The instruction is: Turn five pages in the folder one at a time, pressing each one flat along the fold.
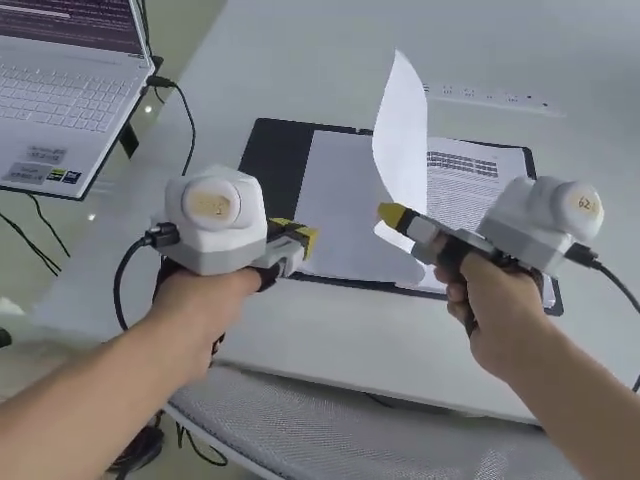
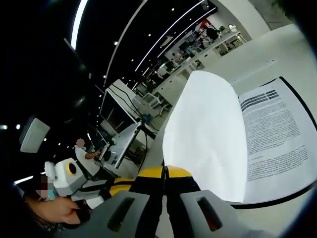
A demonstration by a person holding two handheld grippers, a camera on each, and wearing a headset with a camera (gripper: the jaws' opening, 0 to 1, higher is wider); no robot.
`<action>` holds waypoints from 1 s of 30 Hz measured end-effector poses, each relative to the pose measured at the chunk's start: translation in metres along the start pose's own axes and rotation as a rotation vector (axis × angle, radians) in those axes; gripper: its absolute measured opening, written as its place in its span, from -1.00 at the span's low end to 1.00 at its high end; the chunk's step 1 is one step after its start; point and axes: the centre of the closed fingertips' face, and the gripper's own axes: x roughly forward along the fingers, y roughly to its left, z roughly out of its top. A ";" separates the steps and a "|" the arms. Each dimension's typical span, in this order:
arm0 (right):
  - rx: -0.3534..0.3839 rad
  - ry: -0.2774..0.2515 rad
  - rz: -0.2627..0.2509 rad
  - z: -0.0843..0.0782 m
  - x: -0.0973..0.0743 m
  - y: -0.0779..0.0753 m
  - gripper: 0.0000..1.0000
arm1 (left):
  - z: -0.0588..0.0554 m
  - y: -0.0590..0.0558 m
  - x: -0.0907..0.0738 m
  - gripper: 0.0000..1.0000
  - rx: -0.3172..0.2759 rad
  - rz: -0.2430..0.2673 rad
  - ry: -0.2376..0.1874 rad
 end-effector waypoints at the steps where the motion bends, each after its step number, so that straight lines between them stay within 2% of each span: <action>1: 0.003 0.010 0.000 -0.003 0.005 0.000 -1.00 | -0.001 0.003 -0.003 -0.87 -0.011 0.003 0.003; 7: -0.008 0.070 -0.005 -0.024 0.030 0.002 -1.00 | -0.006 0.017 -0.015 -0.87 -0.031 0.022 0.003; 14: -0.013 0.129 -0.018 -0.044 0.050 0.004 -1.00 | -0.012 0.032 -0.027 -0.88 -0.055 0.036 0.002; 19: -0.004 0.176 -0.027 -0.060 0.065 0.004 -1.00 | -0.022 0.041 -0.034 -0.88 -0.077 0.048 0.015; 23: -0.002 0.225 -0.046 -0.075 0.079 -0.006 -1.00 | -0.027 0.046 -0.037 -0.88 -0.098 0.055 0.018; 30: 0.007 0.296 -0.074 -0.097 0.096 -0.029 -1.00 | -0.031 0.049 -0.038 -0.88 -0.114 0.053 0.023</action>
